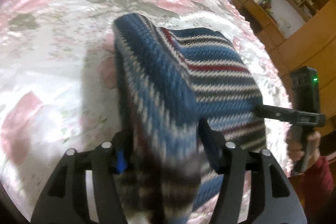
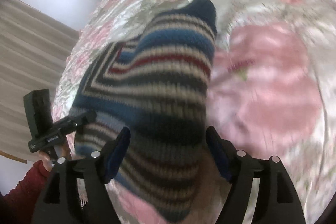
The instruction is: Fold small clothes
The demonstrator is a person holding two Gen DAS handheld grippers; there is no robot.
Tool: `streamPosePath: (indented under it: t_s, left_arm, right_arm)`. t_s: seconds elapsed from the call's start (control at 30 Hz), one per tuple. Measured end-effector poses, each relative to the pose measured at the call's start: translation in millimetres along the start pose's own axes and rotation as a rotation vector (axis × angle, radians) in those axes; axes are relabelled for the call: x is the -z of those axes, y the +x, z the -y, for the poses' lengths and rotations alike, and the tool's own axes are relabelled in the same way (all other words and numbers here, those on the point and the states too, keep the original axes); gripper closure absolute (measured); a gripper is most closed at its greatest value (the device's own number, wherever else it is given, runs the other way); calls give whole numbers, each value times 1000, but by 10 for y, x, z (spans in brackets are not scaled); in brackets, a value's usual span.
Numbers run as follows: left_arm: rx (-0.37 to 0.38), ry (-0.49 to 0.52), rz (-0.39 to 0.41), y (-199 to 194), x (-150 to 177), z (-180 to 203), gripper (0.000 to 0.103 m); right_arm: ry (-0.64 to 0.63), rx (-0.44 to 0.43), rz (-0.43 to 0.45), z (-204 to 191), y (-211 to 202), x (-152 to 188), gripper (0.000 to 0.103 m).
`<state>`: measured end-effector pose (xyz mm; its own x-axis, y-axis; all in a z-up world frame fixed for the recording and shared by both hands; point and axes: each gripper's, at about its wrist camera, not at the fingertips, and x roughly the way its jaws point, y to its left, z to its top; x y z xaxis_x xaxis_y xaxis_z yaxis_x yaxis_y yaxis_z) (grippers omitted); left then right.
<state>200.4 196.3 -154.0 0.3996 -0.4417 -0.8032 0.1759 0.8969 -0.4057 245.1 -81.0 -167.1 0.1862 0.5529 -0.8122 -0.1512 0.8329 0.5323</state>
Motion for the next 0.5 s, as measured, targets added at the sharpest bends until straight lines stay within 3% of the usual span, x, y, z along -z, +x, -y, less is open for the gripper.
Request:
streamPosePath:
  t_s: [0.2, 0.23, 0.33, 0.37, 0.5]
  left_arm:
    - [-81, 16, 17, -167, 416, 22, 38]
    - [-88, 17, 16, -167, 456, 19, 38]
    - [-100, 2, 8, -130, 564, -38, 38]
    - [-99, -9, 4, -104, 582, -60, 37]
    - [-83, -63, -9, -7, 686, -202, 37]
  right_arm:
    - [61, -17, -77, 92, -14, 554, 27]
    - [61, -8, -86, 94, 4, 620, 31]
    - [54, -3, -98, 62, 67, 768, 63]
    - [55, 8, -91, 75, 71, 792, 69]
    - [49, 47, -77, 88, 171, 824, 73]
